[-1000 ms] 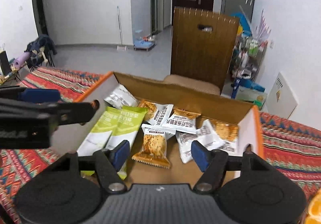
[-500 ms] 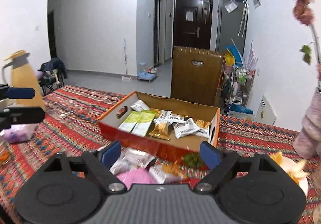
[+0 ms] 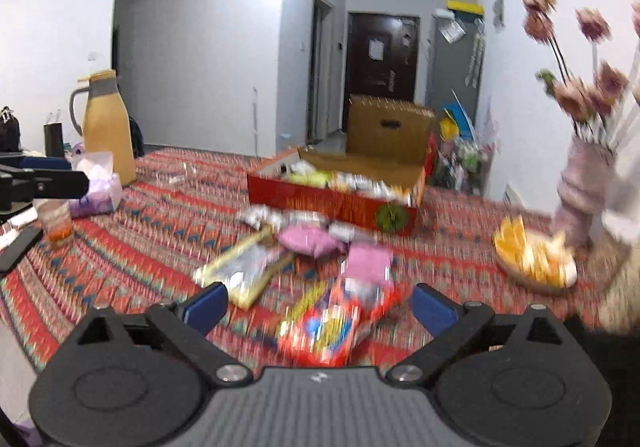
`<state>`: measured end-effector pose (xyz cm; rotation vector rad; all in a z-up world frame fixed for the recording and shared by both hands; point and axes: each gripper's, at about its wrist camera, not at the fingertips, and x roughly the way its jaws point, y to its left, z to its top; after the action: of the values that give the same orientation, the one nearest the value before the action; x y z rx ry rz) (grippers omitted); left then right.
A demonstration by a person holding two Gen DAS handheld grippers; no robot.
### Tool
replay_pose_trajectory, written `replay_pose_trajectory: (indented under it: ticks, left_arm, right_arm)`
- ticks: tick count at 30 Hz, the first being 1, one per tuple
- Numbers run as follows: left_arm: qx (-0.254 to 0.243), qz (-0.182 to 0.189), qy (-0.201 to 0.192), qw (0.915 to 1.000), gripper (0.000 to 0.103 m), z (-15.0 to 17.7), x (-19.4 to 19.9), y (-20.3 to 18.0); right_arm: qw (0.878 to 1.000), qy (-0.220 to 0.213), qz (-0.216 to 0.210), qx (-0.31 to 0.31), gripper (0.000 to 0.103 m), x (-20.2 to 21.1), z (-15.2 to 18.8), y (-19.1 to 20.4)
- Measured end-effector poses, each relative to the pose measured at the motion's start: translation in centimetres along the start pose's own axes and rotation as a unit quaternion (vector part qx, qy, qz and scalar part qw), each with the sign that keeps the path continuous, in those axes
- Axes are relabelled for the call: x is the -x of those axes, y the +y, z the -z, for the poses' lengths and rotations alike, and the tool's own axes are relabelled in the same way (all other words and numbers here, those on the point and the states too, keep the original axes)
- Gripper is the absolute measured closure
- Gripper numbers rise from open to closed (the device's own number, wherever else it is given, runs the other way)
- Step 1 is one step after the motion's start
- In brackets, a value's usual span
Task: Organize snacks
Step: 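Move both open tools back to the snack pile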
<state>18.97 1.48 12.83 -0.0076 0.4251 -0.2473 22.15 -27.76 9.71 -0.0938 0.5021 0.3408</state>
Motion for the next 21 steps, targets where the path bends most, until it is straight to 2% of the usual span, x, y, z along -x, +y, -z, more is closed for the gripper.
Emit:
replay_pose_trajectory:
  ticks: [6,10,21]
  left_arm:
    - [0.008,-0.021,0.045,0.9987,0.000,3.9,0.6,0.2]
    - [0.016,-0.031,0.065,0.9973,0.000,5.0,0.2,0.7]
    - [0.029,-0.031,0.093,0.9948,0.000,5.3,-3.1,1.7]
  right_arm:
    - [0.998,0.035,0.015,-0.056,0.005,1.3,6.1,0.6]
    - [0.993,0.056,0.022,-0.099,0.005,0.9,8.5,0.1]
    - [0.993,0.057,0.027,-0.103,0.005,-1.0,7.9,0.1]
